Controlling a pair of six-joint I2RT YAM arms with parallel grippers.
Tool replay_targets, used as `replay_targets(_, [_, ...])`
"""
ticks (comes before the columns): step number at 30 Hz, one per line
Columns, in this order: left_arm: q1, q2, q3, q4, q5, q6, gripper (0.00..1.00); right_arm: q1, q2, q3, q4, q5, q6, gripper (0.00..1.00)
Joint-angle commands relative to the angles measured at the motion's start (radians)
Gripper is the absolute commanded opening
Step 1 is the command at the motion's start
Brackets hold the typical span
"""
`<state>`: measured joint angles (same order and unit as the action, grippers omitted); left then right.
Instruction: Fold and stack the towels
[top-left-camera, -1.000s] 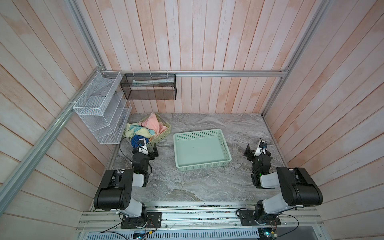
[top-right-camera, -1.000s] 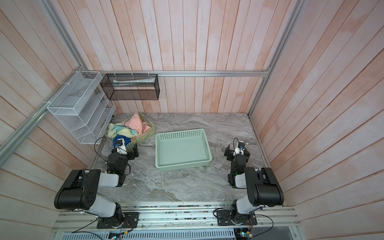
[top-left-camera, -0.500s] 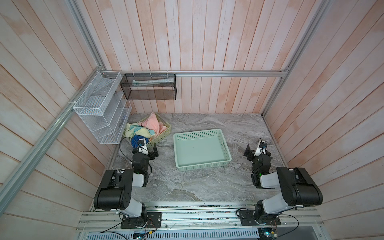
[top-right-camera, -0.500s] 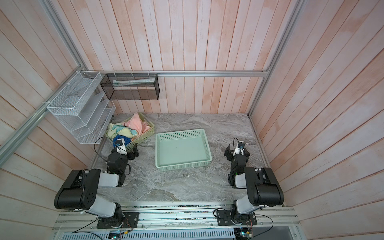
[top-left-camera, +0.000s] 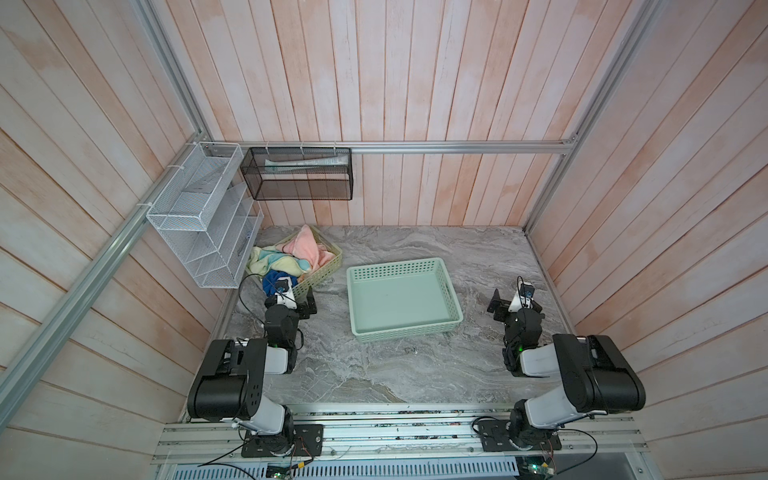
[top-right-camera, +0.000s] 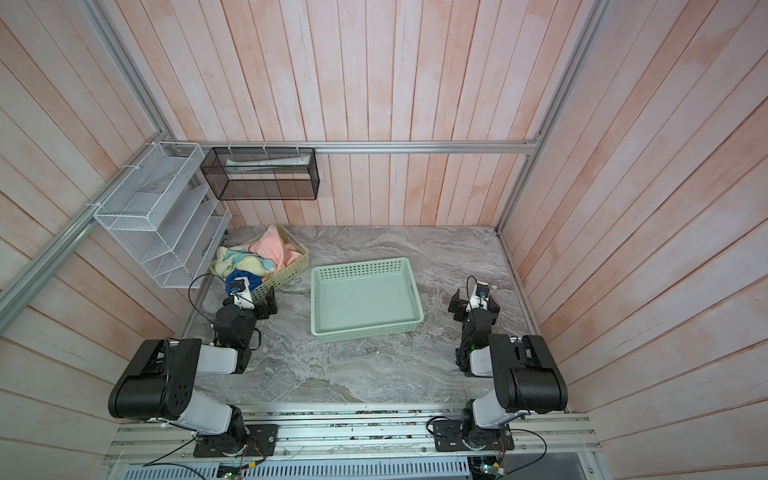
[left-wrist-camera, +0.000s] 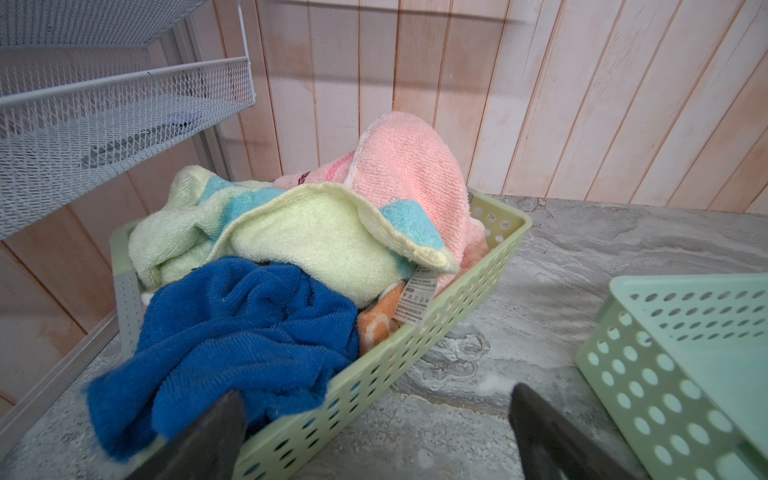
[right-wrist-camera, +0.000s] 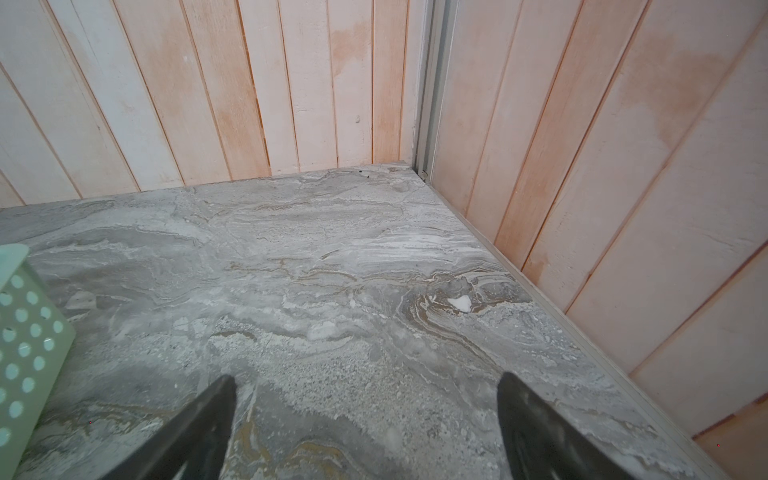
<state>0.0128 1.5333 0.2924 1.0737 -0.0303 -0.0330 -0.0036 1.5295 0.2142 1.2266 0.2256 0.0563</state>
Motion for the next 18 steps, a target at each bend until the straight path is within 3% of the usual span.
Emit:
replay_targets(1, [-0.001,-0.047,0.009,-0.016,-0.011,0.01,1.0,-0.006,-0.016,0.012,0.011,-0.019,0.01,0.98])
replay_targets(4, [-0.017,-0.2,0.057,-0.225,-0.031,0.019,1.0,0.013,-0.091,0.01,-0.011,-0.079,-0.041,0.98])
replay_targets(8, [-0.018,-0.35,0.135,-0.464,-0.005,-0.094,1.0,0.1,-0.27,0.158,-0.407,0.008,-0.078,0.97])
replay_targets(12, [-0.036,-0.403,0.24,-0.719,0.08,-0.202,0.95,0.223,-0.323,0.357,-0.752,0.156,0.016,0.91])
replay_targets(15, [-0.082,-0.381,0.328,-0.888,0.126,-0.253,0.88,0.347,-0.286,0.515,-1.008,0.134,0.143,0.84])
replay_targets(18, [-0.141,-0.308,0.417,-1.032,0.191,-0.333,0.81,0.494,-0.171,0.636,-1.142,0.034,0.238,0.79])
